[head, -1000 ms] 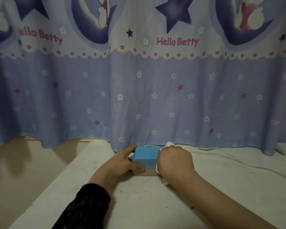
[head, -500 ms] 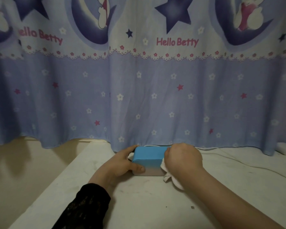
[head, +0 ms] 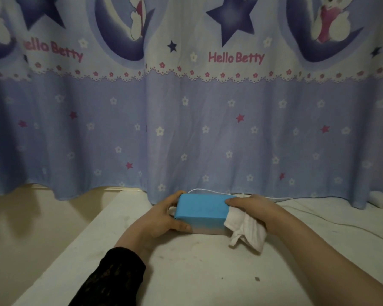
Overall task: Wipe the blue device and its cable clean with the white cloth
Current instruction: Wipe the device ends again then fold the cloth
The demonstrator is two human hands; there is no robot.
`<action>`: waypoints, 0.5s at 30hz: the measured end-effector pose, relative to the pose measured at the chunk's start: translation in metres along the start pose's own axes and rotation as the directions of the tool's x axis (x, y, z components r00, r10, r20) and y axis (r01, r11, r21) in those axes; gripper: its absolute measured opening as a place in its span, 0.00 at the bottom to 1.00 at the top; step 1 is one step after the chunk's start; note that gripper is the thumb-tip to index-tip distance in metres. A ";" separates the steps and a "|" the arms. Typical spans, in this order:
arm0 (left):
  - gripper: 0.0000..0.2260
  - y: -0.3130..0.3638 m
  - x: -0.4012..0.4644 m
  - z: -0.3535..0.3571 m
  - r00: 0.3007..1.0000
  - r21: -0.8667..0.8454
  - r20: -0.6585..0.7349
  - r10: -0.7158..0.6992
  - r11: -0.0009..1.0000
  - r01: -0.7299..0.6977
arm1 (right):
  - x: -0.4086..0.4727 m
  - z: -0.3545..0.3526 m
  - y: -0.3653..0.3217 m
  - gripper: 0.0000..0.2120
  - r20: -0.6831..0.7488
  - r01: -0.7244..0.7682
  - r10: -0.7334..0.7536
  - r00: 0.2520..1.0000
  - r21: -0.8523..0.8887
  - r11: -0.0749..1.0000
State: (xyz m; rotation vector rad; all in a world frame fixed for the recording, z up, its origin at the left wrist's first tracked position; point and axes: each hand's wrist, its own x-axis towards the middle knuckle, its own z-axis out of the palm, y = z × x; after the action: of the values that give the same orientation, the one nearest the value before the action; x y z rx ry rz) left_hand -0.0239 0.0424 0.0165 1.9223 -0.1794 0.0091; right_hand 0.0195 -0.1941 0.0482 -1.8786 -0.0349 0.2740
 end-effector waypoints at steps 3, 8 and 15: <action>0.34 -0.001 0.000 0.000 1.000 0.024 -0.017 0.012 1.000 -0.012 | 0.002 -0.003 0.000 0.12 0.112 -0.069 0.052 0.992 0.153 0.986; 0.38 -0.007 0.003 0.001 0.999 0.018 -0.021 0.041 0.999 -0.041 | 0.007 -0.005 0.003 0.13 0.198 -0.067 0.031 0.980 0.179 0.982; 0.41 -0.006 0.006 0.004 0.983 0.039 -0.146 0.108 0.994 -0.103 | 0.007 -0.007 0.002 0.16 0.147 0.161 -0.197 0.969 0.224 0.961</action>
State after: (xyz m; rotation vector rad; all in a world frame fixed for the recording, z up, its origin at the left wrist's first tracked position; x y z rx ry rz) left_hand -0.0177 0.0395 0.0100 1.9326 -0.1824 0.2260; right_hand 0.0275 -0.2002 0.0474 -1.6250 -0.2803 0.2978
